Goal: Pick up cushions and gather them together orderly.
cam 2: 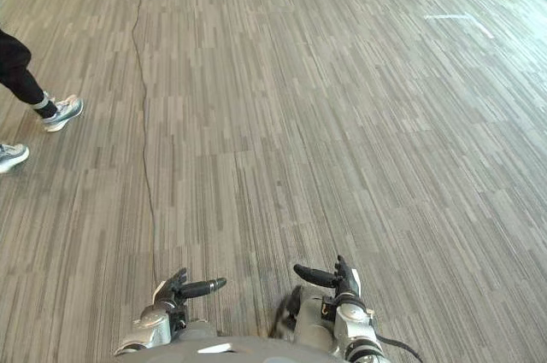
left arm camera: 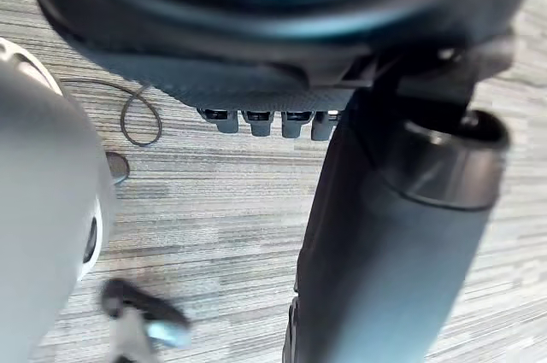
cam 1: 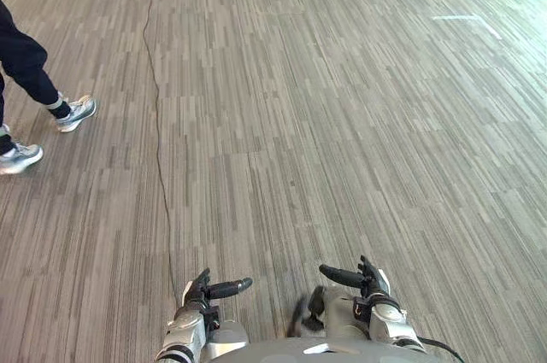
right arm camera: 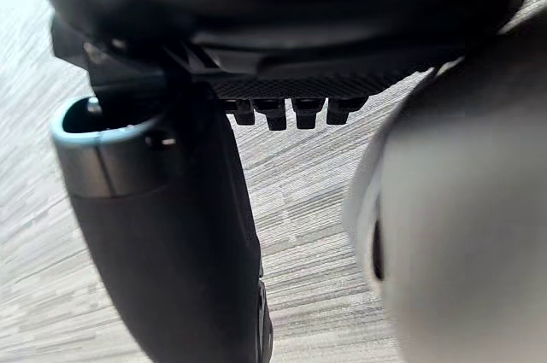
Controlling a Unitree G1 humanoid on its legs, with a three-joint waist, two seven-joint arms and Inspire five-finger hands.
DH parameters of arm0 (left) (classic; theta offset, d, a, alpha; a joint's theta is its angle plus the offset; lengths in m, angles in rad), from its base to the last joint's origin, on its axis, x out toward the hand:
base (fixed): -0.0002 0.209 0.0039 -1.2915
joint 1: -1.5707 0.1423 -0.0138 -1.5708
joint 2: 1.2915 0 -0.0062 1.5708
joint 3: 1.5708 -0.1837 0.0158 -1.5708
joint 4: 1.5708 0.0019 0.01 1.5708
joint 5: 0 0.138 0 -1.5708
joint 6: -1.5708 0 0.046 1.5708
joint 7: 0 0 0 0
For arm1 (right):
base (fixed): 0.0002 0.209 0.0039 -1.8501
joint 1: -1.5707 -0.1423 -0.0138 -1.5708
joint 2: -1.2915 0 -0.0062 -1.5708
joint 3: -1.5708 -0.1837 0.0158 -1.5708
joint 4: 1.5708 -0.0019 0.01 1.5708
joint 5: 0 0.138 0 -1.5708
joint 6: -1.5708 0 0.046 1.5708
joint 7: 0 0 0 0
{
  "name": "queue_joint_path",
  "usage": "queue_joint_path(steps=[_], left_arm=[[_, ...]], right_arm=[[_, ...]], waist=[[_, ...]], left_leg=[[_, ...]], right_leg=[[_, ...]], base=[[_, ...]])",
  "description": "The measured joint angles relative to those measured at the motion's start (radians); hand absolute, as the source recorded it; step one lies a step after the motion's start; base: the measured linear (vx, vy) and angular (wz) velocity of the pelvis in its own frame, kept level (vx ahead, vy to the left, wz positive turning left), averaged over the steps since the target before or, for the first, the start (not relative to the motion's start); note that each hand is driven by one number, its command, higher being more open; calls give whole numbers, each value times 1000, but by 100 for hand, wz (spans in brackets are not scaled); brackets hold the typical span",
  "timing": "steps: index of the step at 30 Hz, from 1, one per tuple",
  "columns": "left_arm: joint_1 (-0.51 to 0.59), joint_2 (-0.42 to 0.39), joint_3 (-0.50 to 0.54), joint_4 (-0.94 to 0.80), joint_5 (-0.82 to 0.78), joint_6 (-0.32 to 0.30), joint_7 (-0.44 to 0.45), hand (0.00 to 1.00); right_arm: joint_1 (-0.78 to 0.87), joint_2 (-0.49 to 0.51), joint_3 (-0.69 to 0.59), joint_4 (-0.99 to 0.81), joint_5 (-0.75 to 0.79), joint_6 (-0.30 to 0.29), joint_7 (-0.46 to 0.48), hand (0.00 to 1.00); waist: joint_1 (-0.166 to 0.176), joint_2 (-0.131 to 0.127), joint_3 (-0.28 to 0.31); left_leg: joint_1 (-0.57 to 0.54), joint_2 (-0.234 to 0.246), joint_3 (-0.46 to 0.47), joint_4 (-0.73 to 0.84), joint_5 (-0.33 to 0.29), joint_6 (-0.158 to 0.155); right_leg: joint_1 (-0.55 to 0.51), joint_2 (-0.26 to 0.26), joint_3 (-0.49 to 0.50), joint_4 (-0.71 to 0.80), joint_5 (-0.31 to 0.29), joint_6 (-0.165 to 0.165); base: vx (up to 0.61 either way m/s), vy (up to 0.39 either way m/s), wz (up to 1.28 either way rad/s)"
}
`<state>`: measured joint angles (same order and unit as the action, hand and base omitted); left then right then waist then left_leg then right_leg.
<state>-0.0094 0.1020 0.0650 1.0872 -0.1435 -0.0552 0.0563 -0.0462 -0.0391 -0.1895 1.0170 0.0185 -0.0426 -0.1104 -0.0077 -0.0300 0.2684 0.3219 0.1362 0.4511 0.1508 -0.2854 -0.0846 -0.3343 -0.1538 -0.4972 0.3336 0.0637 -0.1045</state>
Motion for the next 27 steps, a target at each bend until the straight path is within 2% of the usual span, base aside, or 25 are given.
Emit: queue_joint_path(steps=[1, 2, 3, 4, 5, 6, 7, 8, 10, 11, 13, 14, 15, 17, 18, 19, 20, 21, 22, 23, 24, 25, 26, 27], left_arm=[[0, -16, 0, 2, 2, 1, -4, 100], [1, -18, 0, 3, 3, 1, -4, 100], [1, -26, 8, 2, 15, 3, -4, 100], [1, -36, 61, -10, 32, 3, -10, 100], [1, -40, 74, -26, 34, 2, -10, 100], [3, -46, 92, -57, 34, -2, -9, 100], [2, -49, 113, -79, 34, -5, -9, 100], [3, -48, 116, -90, 34, -8, -8, 100], [7, -48, 117, -121, 25, -19, -10, 100], [7, -49, 117, -135, 21, -29, -9, 100], [7, -59, 121, -157, 16, -33, -9, 100], [4, -69, 139, -164, 16, -40, -9, 100], [4, -73, 145, -164, 15, -45, -9, 100], [6, -79, 153, -161, -2, -49, -7, 100], [11, -74, 153, -157, -3, -46, -5, 100], [31, -54, 157, -145, -14, -41, 0, 100], [32, -48, 158, -143, -15, -41, 3, 100], [34, -33, 159, -140, -17, -38, 10, 100], [33, -27, 158, -137, -23, -35, 10, 100], [30, -19, 150, -128, -23, -33, 9, 100], [26, -13, 143, -104, -23, -27, 10, 100], [24, -13, 136, -91, -23, -23, 12, 100], [23, -14, 124, -73, -23, -18, 15, 100], [28, -14, 107, -68, -23, -18, 21, 100]], right_arm=[[-5, 3, -32, -11, 4, -3, 2, 100], [-5, 3, -39, -14, 4, -3, 3, 100], [-4, 6, -67, -24, 4, 1, 2, 100], [1, 11, -71, -32, 3, 9, 2, 100], [2, 8, -67, -35, 4, 12, 1, 100], [5, 7, -61, -37, 5, 21, -3, 100], [11, 15, -50, -43, 6, 22, -4, 100], [21, 20, -39, -50, 12, 21, -4, 100], [27, 21, -23, -52, 22, 22, -4, 100], [33, 22, -21, -52, 22, 22, -6, 100], [42, 24, -20, -51, 22, 23, -9, 100], [45, 28, -19, -47, 22, 24, -10, 100], [46, 29, -17, -45, 22, 24, -11, 100], [49, 32, 1, -37, 21, 25, -20, 100], [51, 33, 15, -31, 21, 24, -23, 100], [61, 43, 24, -18, 20, 25, -23, 100], [63, 48, 24, -17, 20, 26, -23, 100], [74, 67, 23, -18, 16, 26, -22, 100], [85, 80, 20, -21, 10, 25, -22, 100], [87, 83, 15, -19, 9, 25, -21, 100], [86, 86, 14, -20, 1, 24, -17, 100], [80, 84, 14, -22, 0, 21, -11, 100], [66, 77, 17, -24, -5, 16, -3, 100], [59, 73, 20, -28, -18, 13, -4, 100]], waist=[[-1, 22, 5], [-1, 24, 6], [-5, 38, 9], [-6, 62, 16], [-5, 70, 19], [0, 78, 24], [3, 74, 24], [4, 66, 23], [10, 56, 20], [18, 53, 19], [34, 45, 17], [51, 38, 16], [54, 36, 15], [61, 25, 10], [66, 17, 3], [72, -5, -31], [73, -14, -38], [73, -41, -56], [73, -64, -74], [74, -74, -78], [73, -78, -81], [70, -65, -72], [61, -55, -65], [54, -47, -64]], left_leg=[[1, 39, -2, 59, 37, -64], [0, 47, -3, 77, 40, -70], [-25, 91, -15, 198, 51, -78], [-133, 192, -95, 530, 137, -35], [-170, 218, -121, 634, 146, -32], [-249, 257, -151, 851, 141, -36], [-317, 260, -166, 969, 112, -44], [-374, 249, -159, 990, 83, -34], [-471, 228, -155, 913, 41, 5], [-524, 209, -158, 828, 24, 14], [-570, 169, -159, 649, 16, 15], [-597, 125, -172, 464, 27, 13], [-607, 111, -183, 407, 39, 11], [-653, 59, -237, 189, 149, -2], [-649, 51, -244, 188, 201, -4], [-639, 34, -244, 209, 269, -2], [-641, 29, -243, 221, 270, 2], [-649, 19, -228, 276, 219, 44], [-640, 11, -202, 334, 163, 67], [-618, 8, -182, 361, 124, 77], [-556, -4, -147, 376, 70, 90], [-503, -6, -128, 369, 35, 94], [-416, -9, -104, 353, 3, 95], [-362, -9, -89, 325, -6, 94]], right_leg=[[-21, 5, 7, 115, -108, -10], [-21, 7, 7, 128, -122, -15], [-4, 25, 7, 164, -174, -14], [59, 73, 9, 163, -231, -20], [83, 90, 13, 156, -241, -22], [144, 131, 40, 132, -259, -26], [204, 156, 73, 100, -273, -30], [258, 170, 105, 60, -287, -31], [331, 191, 159, -1, -296, -22], [367, 196, 193, -25, -301, -13], [410, 191, 251, -46, -313, 0], [432, 178, 307, -48, -334, 18], [442, 172, 325, -48, -341, 28], [490, 147, 421, -50, -396, 76], [499, 137, 445, -49, -413, 88], [509, 114, 498, -52, -432, 98], [510, 109, 505, -53, -432, 97], [504, 83, 525, -29, -418, 101], [483, 52, 532, 54, -409, 114], [460, 38, 531, 143, -401, 128], [377, 2, 528, 383, -331, 187], [316, -25, 517, 539, -247, 204], [244, -70, 462, 727, -235, 205], [207, -92, 414, 792, -244, 188]], base=[[617, -190, -18], [492, -199, -24], [457, -216, -26], [557, -260, -30], [629, -257, -53], [459, -133, -71], [545, -108, -90], [435, -55, -78], [395, 8, -78], [372, 59, -84], [346, 126, -96], [497, 240, -104], [624, 317, -120], [508, 277, -113], [564, 319, -123], [472, 248, -88], [606, 306, -83], [498, 247, -48], [618, 322, -50], [705, 388, -54], [564, 307, -57], [620, 324, -71], [482, 235, -55], [554, 226, -50]])
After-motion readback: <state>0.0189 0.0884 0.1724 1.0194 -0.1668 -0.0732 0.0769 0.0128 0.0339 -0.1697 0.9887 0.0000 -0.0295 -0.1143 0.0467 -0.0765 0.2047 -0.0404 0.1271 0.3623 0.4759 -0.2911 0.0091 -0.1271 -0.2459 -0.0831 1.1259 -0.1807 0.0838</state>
